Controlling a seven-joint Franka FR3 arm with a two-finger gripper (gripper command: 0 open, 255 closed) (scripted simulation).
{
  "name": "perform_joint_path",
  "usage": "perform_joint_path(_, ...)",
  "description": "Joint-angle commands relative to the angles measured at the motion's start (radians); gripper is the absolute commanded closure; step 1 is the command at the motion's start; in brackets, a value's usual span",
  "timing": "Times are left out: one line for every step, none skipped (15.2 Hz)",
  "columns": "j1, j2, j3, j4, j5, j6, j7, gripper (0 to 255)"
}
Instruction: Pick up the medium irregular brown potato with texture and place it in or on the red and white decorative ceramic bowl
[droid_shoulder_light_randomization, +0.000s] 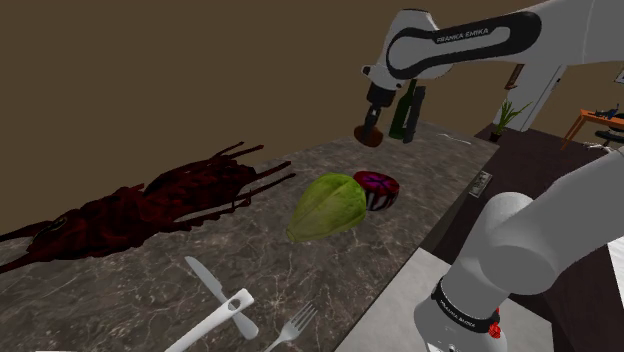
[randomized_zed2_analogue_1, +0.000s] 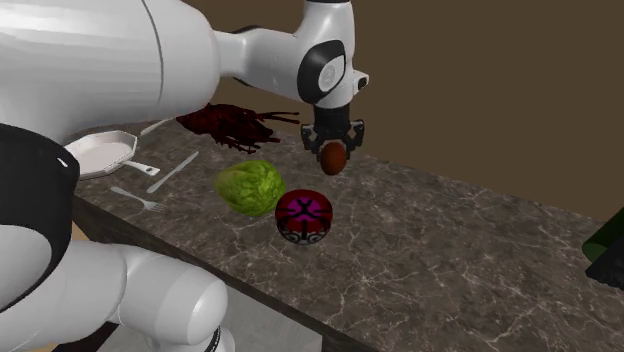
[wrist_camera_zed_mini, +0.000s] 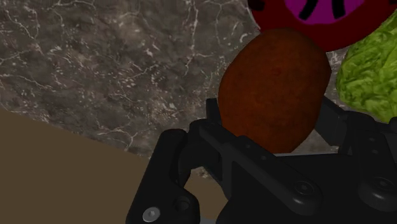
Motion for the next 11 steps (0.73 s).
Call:
perform_joint_path(-0.017,-0.099,0.029,-0.079,-0.024,-0.021,0.03,255)
perform_joint_path(-0.024,-0.141,0.044,-0.111,-0.03,-0.034,0.044,255)
perform_joint_path(-0.03,-0.184,0.06,-0.141,-0.034,-0.048,0.058,255)
perform_joint_path(-0.035,-0.227,0.075,-0.171,-0.036,-0.063,0.07,255)
perform_joint_path(-0.04,-0.27,0.091,-0.199,-0.037,-0.08,0.083,255)
perform_joint_path(-0.045,-0.314,0.106,-0.226,-0.036,-0.098,0.094,255)
perform_joint_path(-0.048,-0.347,0.118,-0.246,-0.035,-0.113,0.103,255)
perform_joint_path(-0.049,-0.346,0.116,-0.259,-0.037,-0.099,0.103,255)
perform_joint_path(-0.05,-0.345,0.113,-0.272,-0.04,-0.085,0.104,255)
perform_joint_path(-0.051,-0.344,0.111,-0.284,-0.042,-0.071,0.105,255)
perform_joint_path(-0.053,-0.342,0.108,-0.297,-0.045,-0.057,0.105,255)
